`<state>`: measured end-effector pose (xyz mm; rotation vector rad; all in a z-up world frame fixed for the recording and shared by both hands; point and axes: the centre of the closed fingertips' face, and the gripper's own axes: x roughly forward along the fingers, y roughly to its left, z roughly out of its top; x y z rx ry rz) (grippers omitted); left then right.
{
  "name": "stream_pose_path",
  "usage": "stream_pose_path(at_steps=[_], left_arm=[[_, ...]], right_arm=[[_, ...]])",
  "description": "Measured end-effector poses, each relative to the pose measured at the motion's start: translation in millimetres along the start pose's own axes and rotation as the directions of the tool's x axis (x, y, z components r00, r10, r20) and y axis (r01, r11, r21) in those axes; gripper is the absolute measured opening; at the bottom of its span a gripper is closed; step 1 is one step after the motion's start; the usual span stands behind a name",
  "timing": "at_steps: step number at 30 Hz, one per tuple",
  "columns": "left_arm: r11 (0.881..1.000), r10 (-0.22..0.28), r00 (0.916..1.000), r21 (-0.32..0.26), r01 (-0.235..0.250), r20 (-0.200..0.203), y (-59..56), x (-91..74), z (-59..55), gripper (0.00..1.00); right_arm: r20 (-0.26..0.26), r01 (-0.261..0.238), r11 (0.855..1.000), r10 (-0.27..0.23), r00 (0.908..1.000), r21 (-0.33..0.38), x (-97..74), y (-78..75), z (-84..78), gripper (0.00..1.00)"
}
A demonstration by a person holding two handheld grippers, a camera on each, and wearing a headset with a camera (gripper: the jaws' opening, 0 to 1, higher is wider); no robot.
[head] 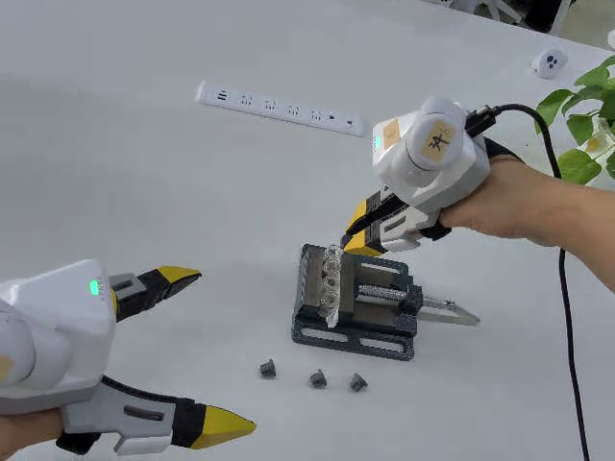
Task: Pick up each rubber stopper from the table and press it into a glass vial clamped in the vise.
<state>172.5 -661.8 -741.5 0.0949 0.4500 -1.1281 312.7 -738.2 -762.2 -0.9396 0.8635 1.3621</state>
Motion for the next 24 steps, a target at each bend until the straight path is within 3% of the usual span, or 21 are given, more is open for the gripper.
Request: stream_pose_path(at_steps=[24], left_arm=[[1.000,-0.002,1.0000,-0.014,0.002,0.008,4.6,3.6,-2.8,0.97]], right_arm=[[-0.017,-0.037,0.999,0.038,0.9991,0.026,17.0,-1.1,-3.5,0.07]])
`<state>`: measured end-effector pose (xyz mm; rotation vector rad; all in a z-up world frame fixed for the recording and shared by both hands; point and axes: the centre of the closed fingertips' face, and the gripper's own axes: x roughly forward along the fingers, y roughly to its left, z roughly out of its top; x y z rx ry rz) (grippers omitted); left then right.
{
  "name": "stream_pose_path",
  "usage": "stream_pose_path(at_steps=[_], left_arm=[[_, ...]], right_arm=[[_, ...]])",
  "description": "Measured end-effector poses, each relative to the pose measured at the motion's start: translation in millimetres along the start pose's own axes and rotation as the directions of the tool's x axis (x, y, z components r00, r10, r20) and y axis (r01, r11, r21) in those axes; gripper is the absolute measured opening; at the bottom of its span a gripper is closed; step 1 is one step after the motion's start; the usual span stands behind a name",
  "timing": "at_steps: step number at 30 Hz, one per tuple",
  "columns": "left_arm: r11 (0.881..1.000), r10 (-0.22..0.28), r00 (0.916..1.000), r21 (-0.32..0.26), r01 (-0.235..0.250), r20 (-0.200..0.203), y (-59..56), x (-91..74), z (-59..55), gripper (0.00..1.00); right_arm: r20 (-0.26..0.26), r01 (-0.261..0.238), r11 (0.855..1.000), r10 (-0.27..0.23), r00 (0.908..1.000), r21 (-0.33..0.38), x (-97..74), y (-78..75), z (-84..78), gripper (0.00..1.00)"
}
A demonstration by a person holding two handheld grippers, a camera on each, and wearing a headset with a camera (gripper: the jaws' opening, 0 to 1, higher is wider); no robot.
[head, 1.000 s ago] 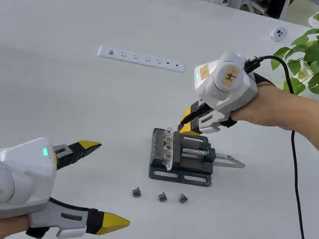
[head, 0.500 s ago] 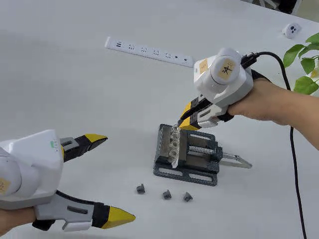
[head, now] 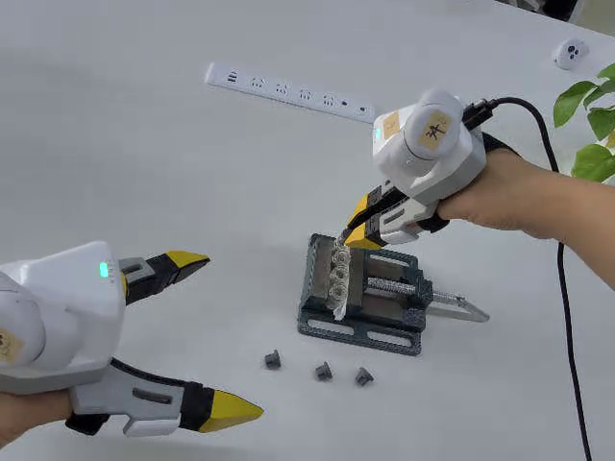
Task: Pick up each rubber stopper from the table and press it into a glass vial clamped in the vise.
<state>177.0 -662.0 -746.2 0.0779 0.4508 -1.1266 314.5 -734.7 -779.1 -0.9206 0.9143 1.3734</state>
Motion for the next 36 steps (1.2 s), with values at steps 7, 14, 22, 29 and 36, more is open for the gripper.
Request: stream_pose_path(at_steps=[7,14,22,29,36], left_arm=[[1.000,0.000,1.0000,-0.003,0.000,-0.003,0.8,-1.0,-3.3,0.97],[1.000,-0.001,1.0000,-0.006,0.001,-0.001,-0.8,0.5,-1.3,0.97],[1.000,-0.002,1.0000,-0.008,0.002,-0.001,-0.6,1.8,-1.0,0.97],[1.000,-0.002,1.0000,-0.010,0.002,0.000,-0.1,1.6,-1.7,0.97],[1.000,-0.001,1.0000,-0.013,0.001,0.001,0.3,1.3,-2.1,0.97]], right_arm=[[-0.006,-0.002,1.000,0.002,1.0000,0.001,1.9,-0.4,-1.0,0.07],[-0.001,-0.006,1.000,0.006,1.0000,0.008,2.4,-0.6,0.2,0.07],[-0.005,-0.010,1.000,0.010,0.9999,0.011,3.2,-1.4,-0.9,0.07],[-0.018,-0.012,1.000,0.012,0.9998,0.001,2.0,-0.8,-1.8,0.07],[-0.028,-0.014,1.000,0.014,0.9995,0.002,1.8,-2.6,-2.5,0.07]])
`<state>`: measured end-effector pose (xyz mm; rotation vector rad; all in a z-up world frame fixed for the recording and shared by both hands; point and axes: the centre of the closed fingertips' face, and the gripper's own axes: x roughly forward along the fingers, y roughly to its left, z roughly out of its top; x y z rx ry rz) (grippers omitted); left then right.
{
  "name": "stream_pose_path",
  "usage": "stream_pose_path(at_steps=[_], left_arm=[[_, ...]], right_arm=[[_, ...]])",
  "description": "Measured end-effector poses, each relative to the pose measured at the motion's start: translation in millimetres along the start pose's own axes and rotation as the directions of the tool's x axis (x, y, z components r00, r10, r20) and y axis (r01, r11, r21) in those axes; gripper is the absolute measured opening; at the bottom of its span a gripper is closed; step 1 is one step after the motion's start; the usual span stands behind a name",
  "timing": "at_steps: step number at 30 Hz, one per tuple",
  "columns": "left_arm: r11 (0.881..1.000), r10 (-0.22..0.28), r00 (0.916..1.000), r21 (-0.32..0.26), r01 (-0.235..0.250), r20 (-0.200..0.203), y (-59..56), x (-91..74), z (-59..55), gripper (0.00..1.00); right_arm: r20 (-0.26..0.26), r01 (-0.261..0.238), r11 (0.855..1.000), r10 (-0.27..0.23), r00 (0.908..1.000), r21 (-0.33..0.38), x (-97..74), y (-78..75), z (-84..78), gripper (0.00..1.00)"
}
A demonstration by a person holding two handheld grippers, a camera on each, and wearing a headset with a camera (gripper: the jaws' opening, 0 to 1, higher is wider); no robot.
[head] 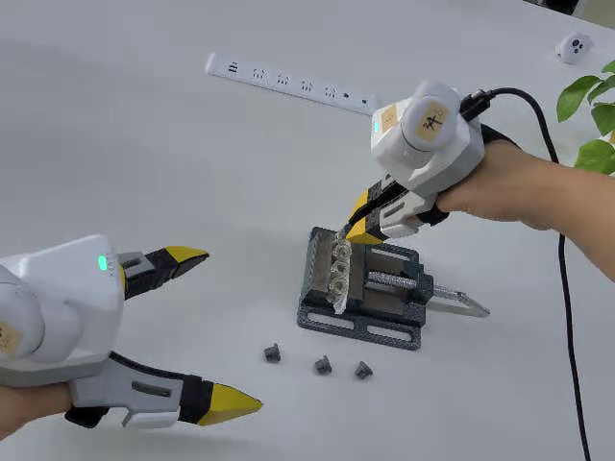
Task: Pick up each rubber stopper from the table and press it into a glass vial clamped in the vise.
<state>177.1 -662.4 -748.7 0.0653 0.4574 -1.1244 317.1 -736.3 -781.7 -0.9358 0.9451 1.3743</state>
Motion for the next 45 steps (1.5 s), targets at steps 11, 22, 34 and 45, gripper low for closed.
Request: stream_pose_path(at_steps=[11,22,34,45], left_arm=[[1.000,-0.003,1.0000,-0.003,0.003,-0.001,0.1,-0.5,-3.2,0.97],[1.000,-0.004,1.0000,-0.005,0.004,0.000,0.0,0.1,-3.6,0.96],[1.000,-0.002,1.0000,-0.009,0.002,0.004,-0.9,0.9,-1.5,0.96],[1.000,-0.009,1.0000,-0.005,0.009,0.004,-1.8,1.2,-1.0,0.96]], right_arm=[[-0.044,0.005,1.000,-0.005,0.9990,-0.006,1.6,-0.6,0.7,0.07],[-0.092,0.003,0.999,0.000,0.9957,0.035,3.2,-0.1,1.8,0.06],[-0.117,0.008,0.999,-0.004,0.9931,0.041,5.8,1.2,1.6,0.05],[-0.092,0.000,0.999,0.005,0.9957,0.054,4.2,2.0,-0.7,0.07]])
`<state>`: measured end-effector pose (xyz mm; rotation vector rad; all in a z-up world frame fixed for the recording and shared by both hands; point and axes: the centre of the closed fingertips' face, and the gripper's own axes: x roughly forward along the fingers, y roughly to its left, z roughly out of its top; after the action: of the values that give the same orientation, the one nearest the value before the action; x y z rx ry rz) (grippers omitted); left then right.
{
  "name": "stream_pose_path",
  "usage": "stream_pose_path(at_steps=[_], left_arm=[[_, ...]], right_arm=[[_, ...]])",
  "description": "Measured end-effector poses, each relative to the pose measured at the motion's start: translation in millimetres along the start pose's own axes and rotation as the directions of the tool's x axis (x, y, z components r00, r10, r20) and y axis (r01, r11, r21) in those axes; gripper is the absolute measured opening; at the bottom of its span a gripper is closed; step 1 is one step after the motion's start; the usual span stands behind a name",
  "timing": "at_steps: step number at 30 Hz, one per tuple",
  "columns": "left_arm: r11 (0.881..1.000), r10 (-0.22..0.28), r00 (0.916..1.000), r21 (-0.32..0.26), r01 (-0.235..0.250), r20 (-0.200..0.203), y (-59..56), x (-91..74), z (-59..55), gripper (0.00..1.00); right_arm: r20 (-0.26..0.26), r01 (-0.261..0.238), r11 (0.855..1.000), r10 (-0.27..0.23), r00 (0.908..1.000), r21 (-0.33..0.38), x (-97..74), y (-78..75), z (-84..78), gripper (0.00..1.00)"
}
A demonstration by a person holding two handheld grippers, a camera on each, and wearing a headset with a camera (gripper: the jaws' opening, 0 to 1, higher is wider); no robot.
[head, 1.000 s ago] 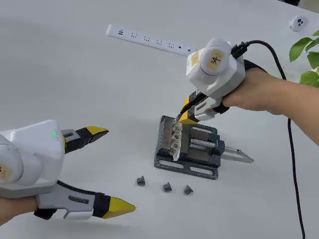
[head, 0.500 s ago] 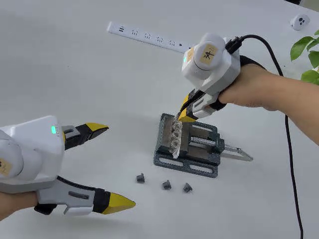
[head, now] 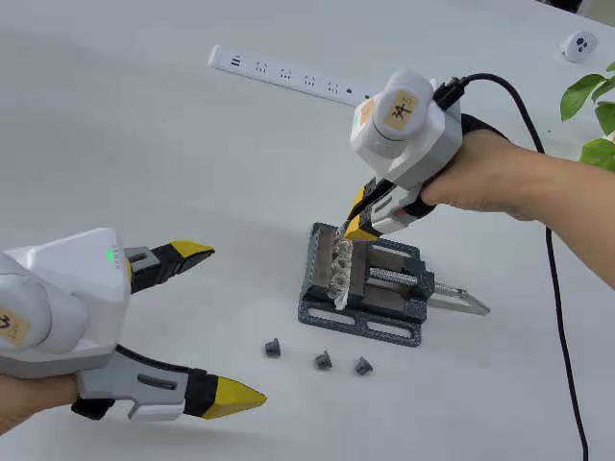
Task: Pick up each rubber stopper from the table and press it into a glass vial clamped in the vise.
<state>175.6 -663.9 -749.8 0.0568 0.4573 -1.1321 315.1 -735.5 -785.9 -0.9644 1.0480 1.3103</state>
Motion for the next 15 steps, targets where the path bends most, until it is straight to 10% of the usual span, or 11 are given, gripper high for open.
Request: stream_pose_path(at_steps=[15], left_arm=[[1.000,0.004,1.0000,-0.005,-0.004,0.002,1.2,0.4,0.4,0.96]], right_arm=[[0.026,0.004,1.000,-0.004,0.9997,-0.019,-1.4,-1.7,5.8,0.10]])
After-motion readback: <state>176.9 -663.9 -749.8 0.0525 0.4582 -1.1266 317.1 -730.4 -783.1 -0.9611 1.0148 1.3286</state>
